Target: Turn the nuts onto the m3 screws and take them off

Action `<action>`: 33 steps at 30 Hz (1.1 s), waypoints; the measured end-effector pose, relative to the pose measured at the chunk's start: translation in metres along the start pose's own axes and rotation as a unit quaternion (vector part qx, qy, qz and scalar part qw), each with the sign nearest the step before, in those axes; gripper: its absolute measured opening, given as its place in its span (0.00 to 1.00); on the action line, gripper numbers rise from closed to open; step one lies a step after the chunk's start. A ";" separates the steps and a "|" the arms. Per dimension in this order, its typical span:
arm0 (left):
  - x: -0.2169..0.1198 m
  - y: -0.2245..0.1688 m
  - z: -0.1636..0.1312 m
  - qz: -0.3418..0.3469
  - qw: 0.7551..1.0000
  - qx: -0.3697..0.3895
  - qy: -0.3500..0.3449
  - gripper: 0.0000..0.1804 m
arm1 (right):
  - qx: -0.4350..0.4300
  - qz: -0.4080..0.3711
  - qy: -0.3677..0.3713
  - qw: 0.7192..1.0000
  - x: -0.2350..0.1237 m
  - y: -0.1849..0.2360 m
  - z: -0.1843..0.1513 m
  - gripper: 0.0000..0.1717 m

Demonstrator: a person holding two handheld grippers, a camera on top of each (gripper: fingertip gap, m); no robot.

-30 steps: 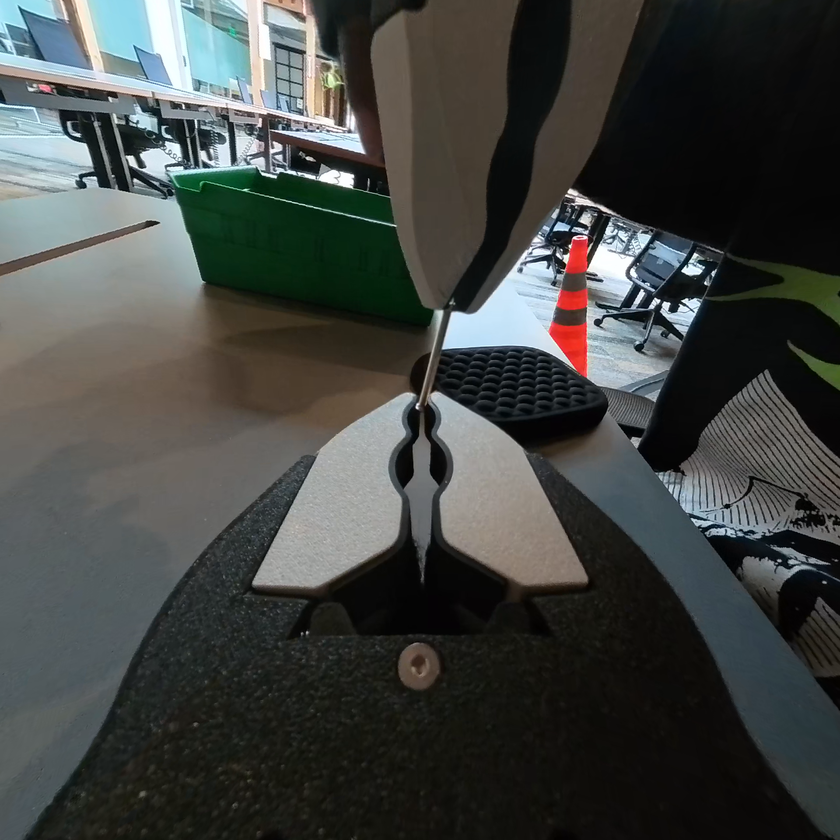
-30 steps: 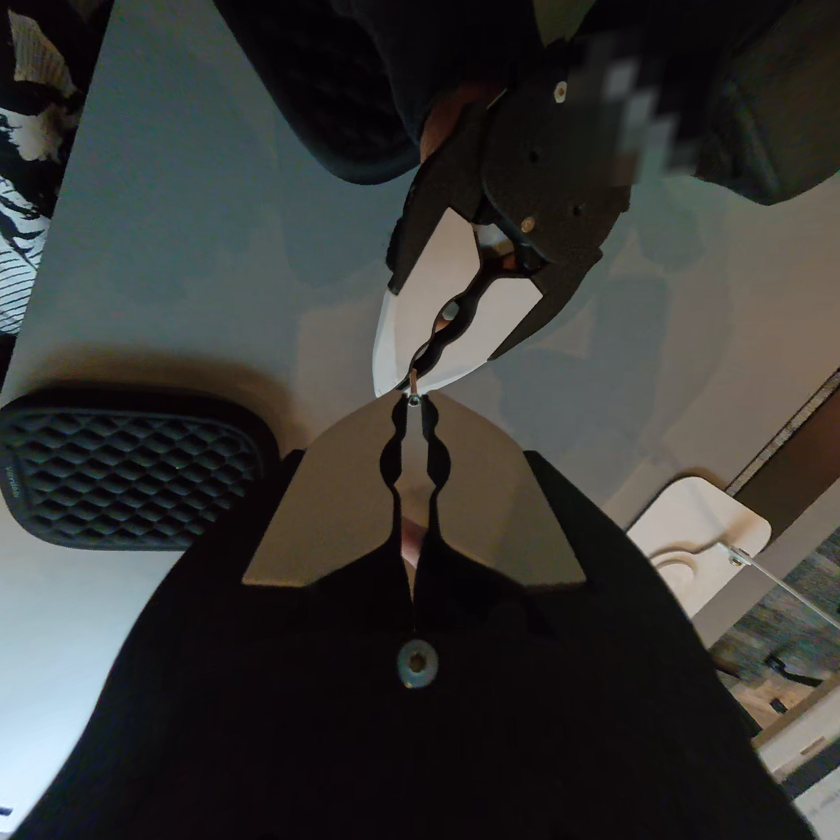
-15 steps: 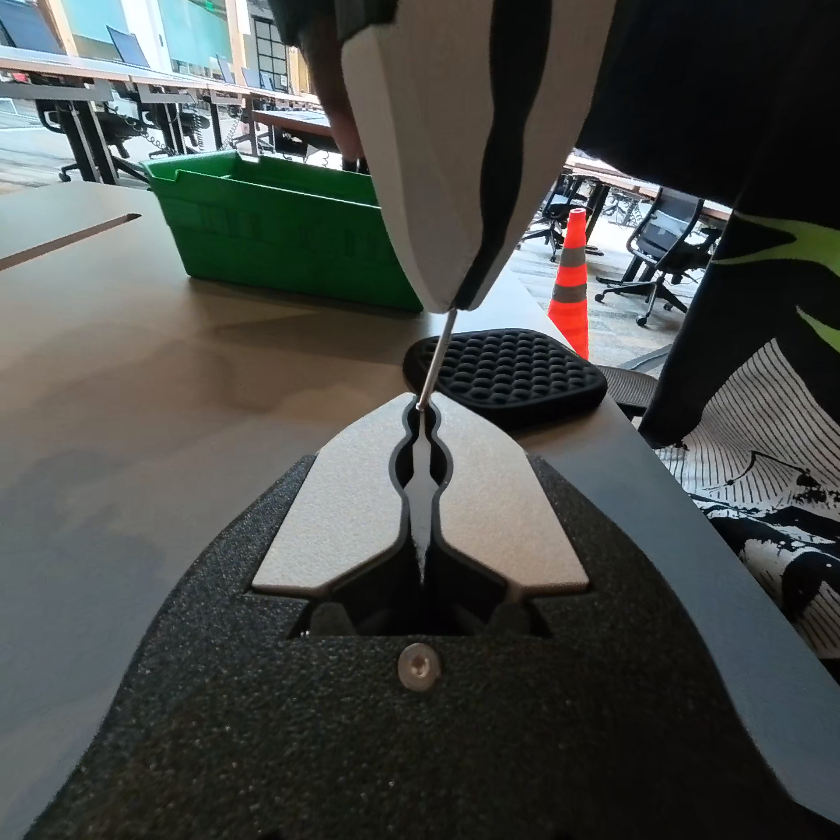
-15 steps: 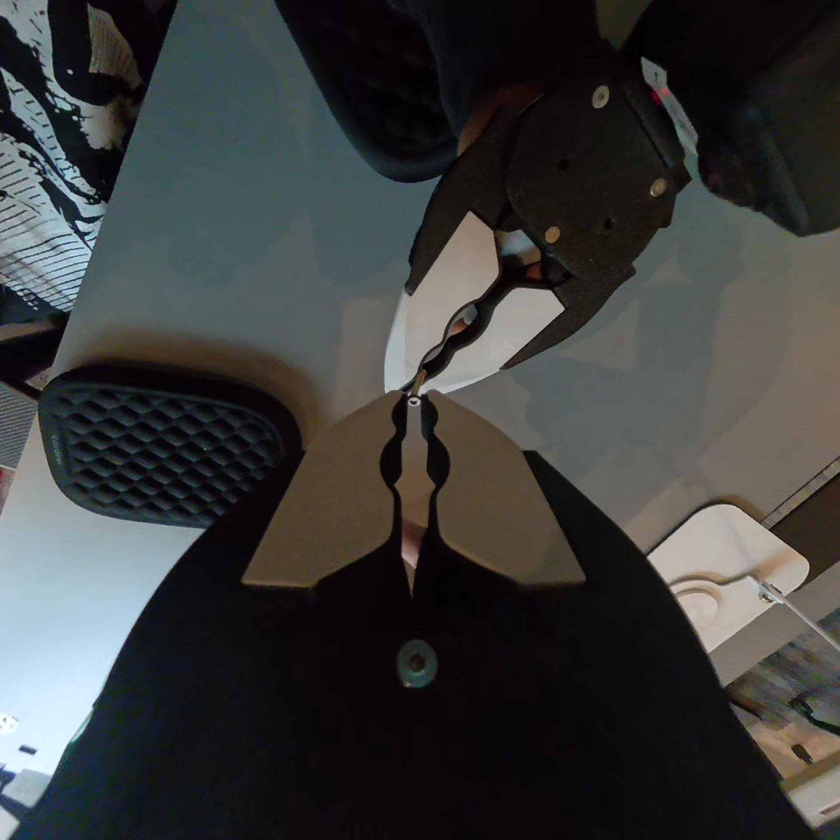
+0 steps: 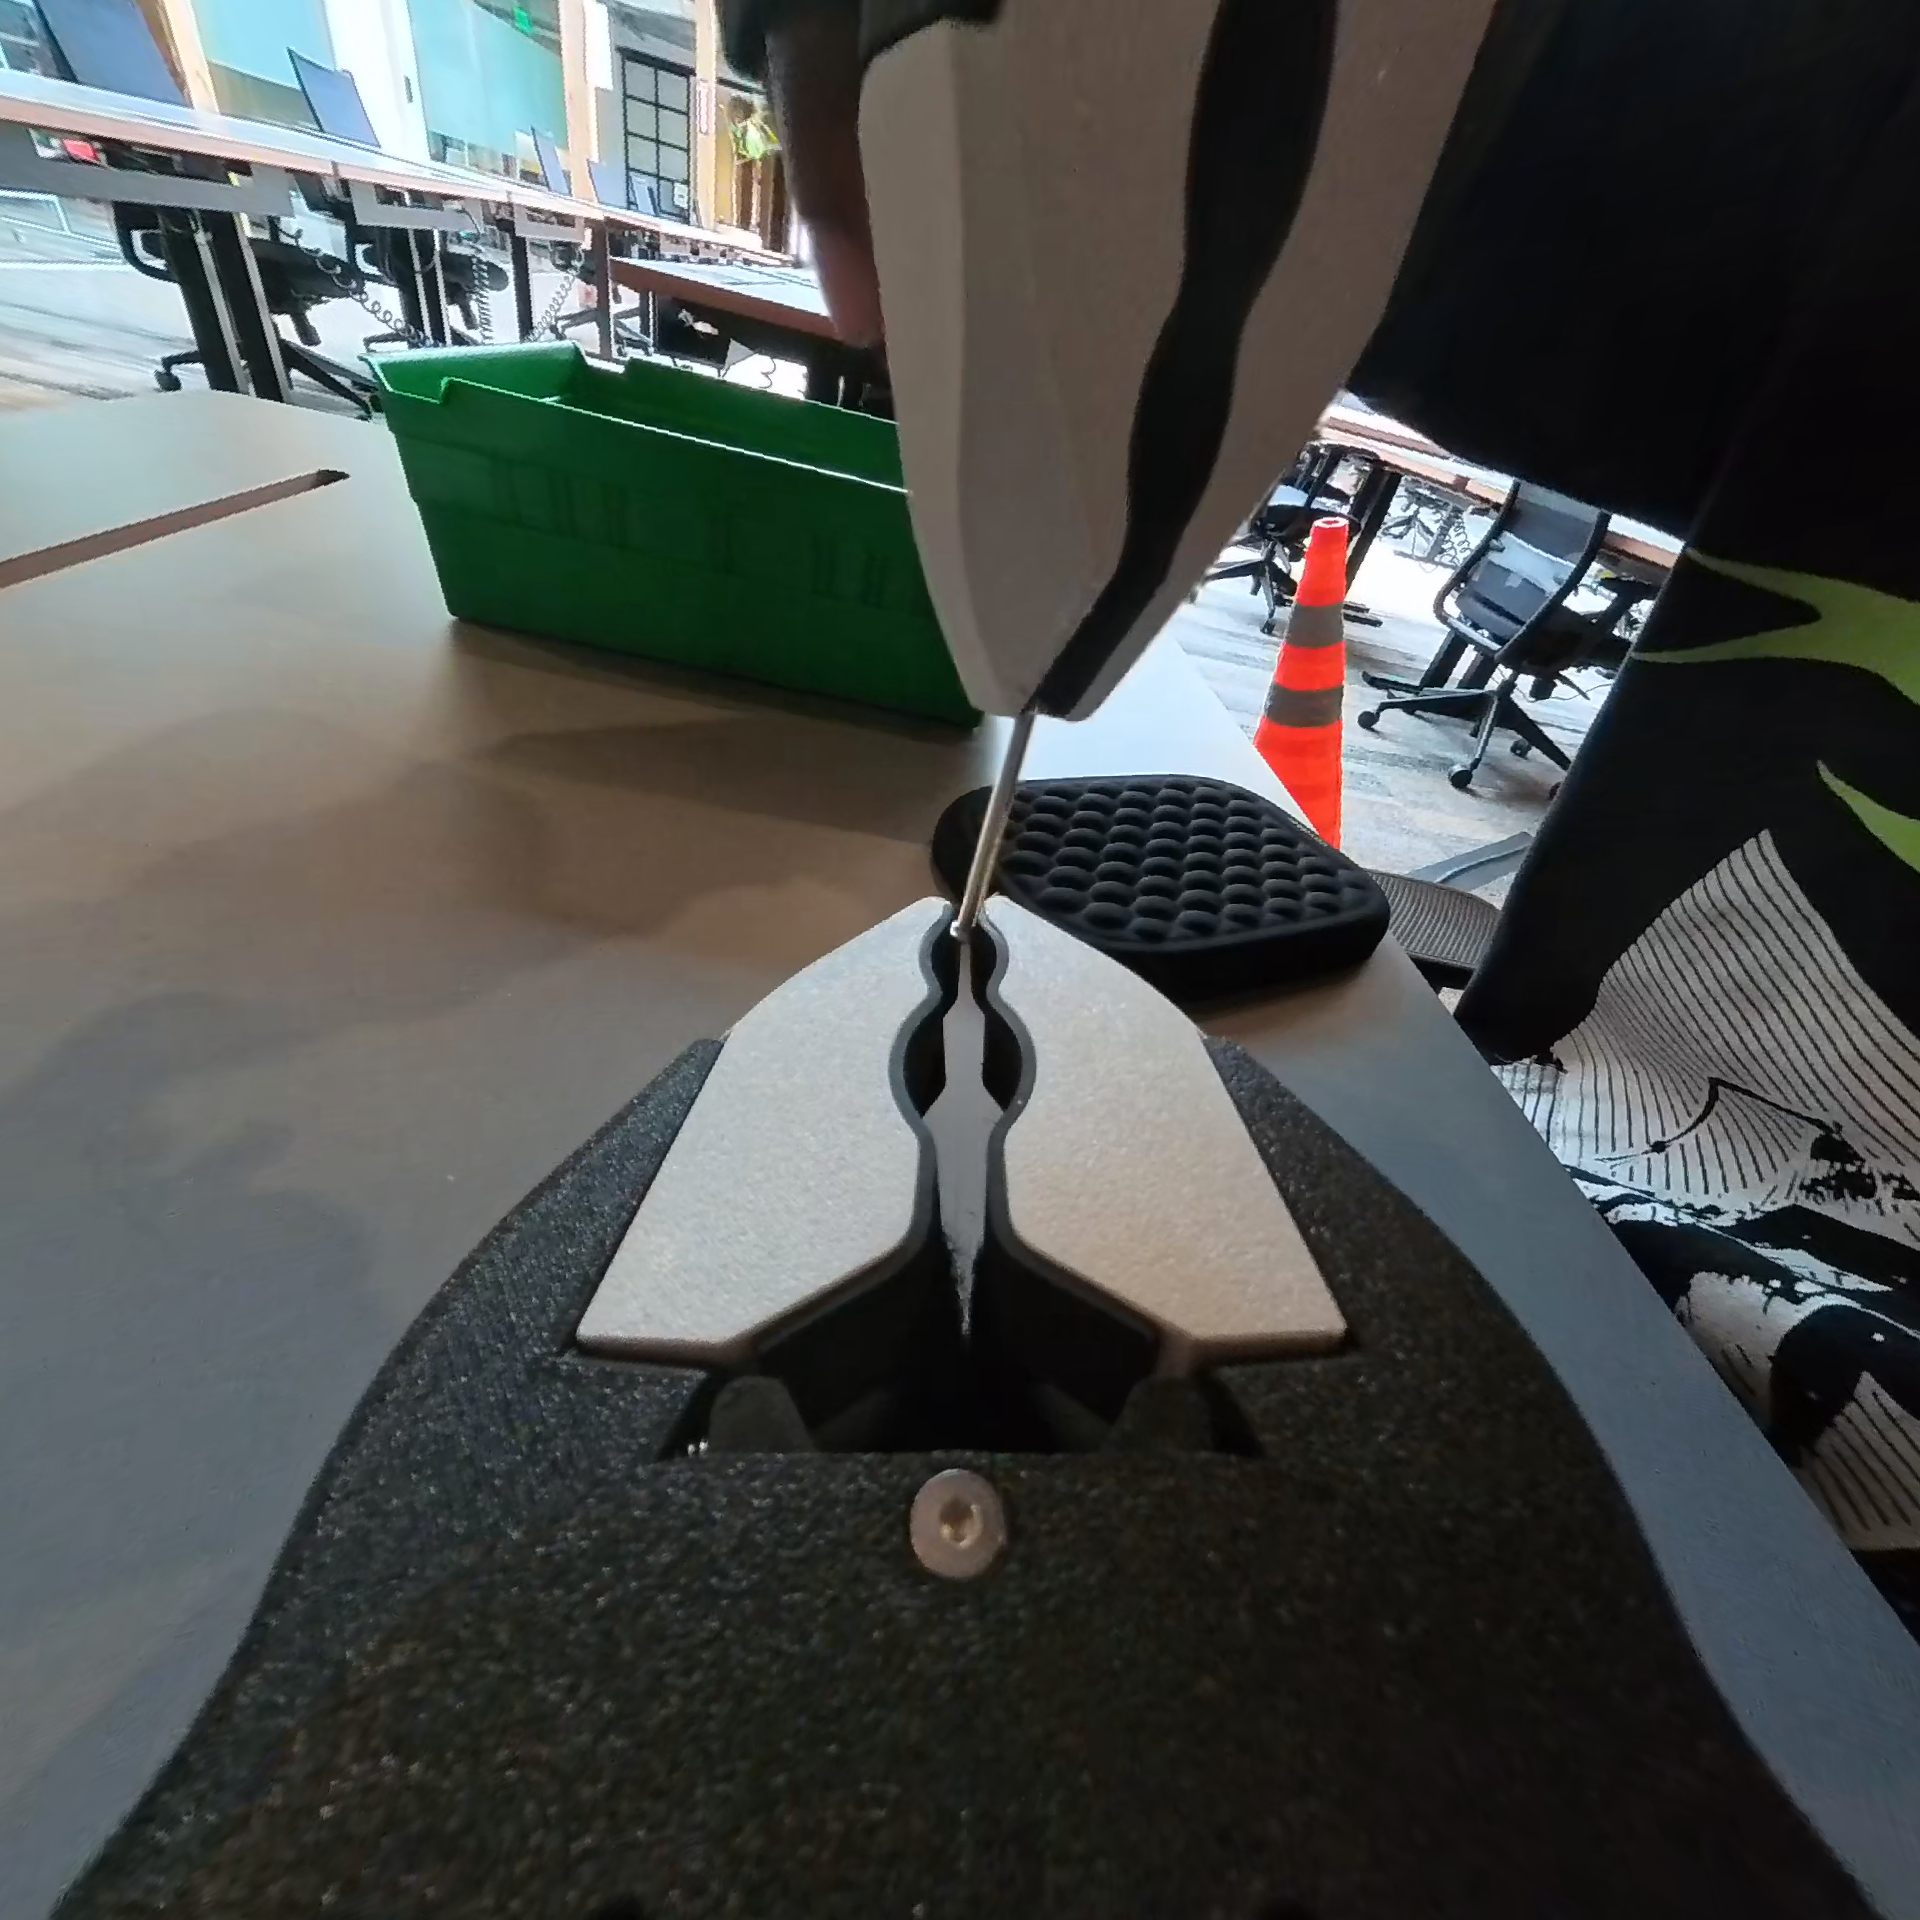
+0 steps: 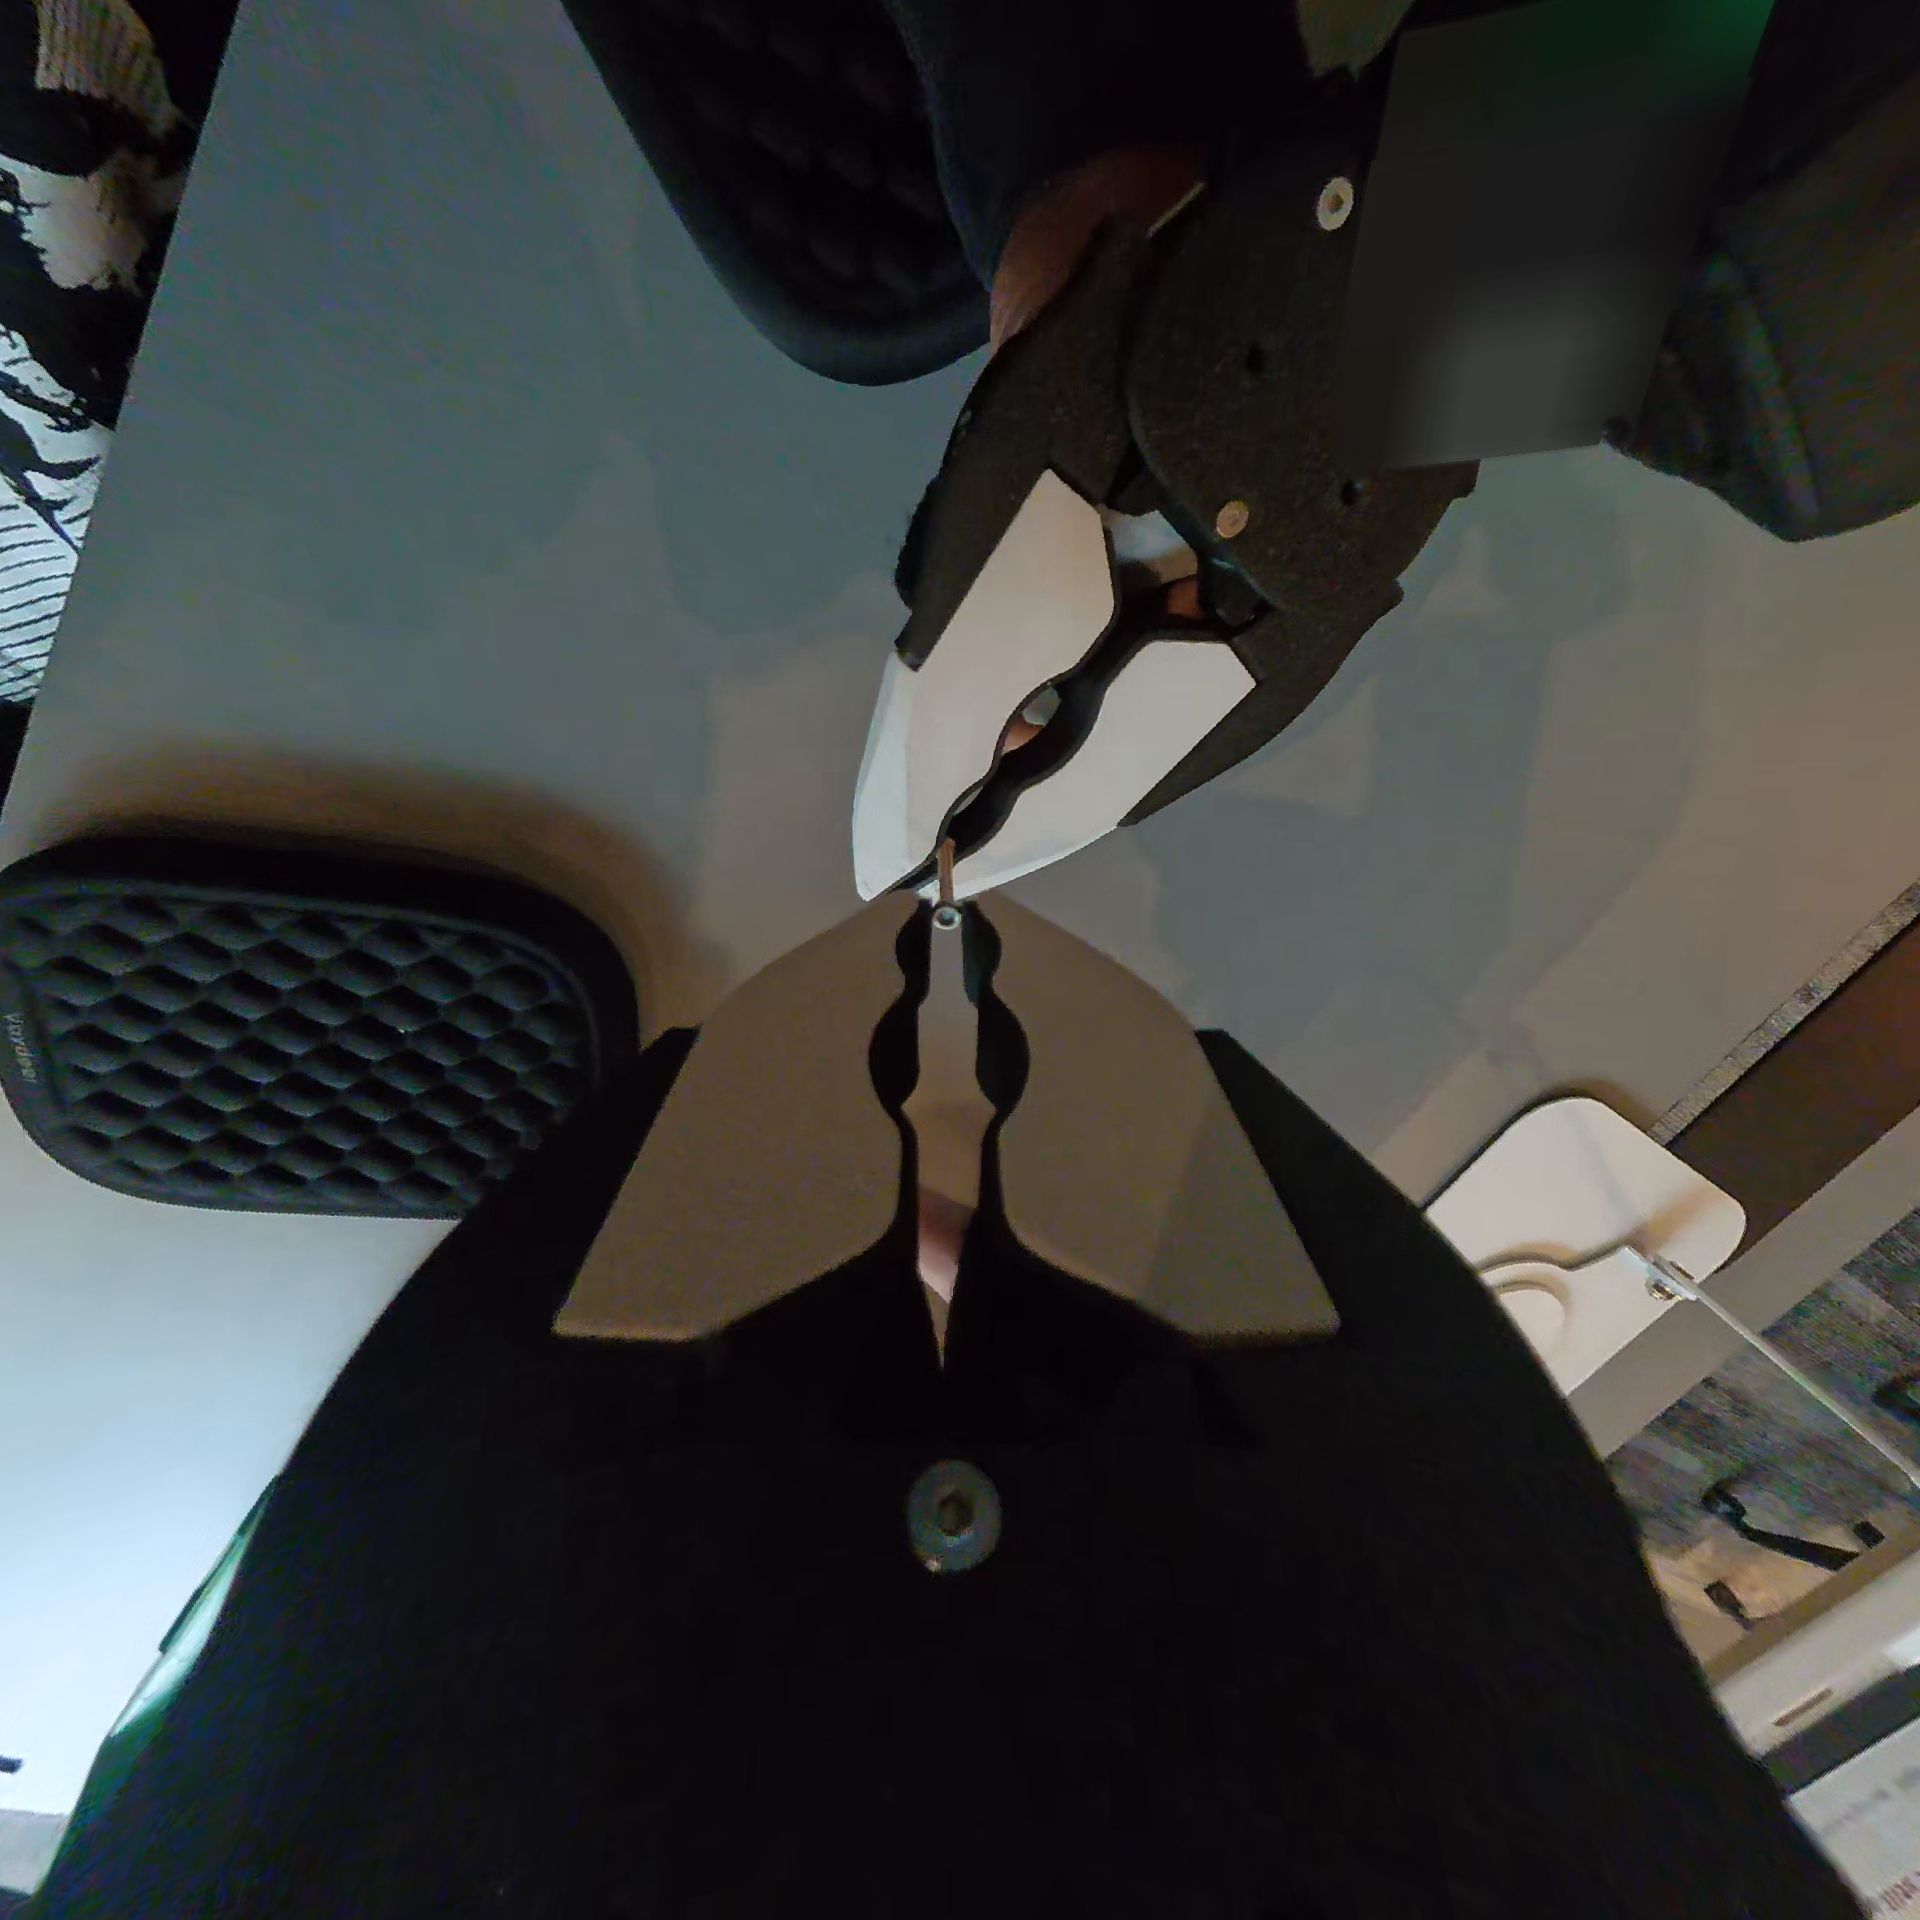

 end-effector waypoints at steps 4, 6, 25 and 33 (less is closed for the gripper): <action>0.000 0.003 0.000 0.013 1.000 -0.004 -0.002 0.00 | 0.031 -0.003 0.004 1.000 0.000 -0.001 -0.001 0.03; -0.001 0.005 0.001 0.023 1.000 -0.010 -0.007 0.00 | 0.055 -0.014 0.010 0.998 0.000 -0.003 -0.003 0.03; 0.001 0.007 -0.002 0.042 0.999 -0.017 0.010 0.00 | 0.032 -0.072 0.071 0.994 0.005 -0.003 -0.007 0.03; 0.000 0.007 -0.001 0.039 0.999 -0.014 0.001 0.00 | 0.082 -0.062 0.032 0.994 0.002 -0.004 -0.010 0.02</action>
Point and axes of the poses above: each gripper's, where its closed fingertips meet, x out along the fingers, z out of its top, y = z × x across the jaws, the point moved 4 cm from there along -x, back along the fingers, and after that the axes turned 2 degrees about y, right-handed, at the moved point
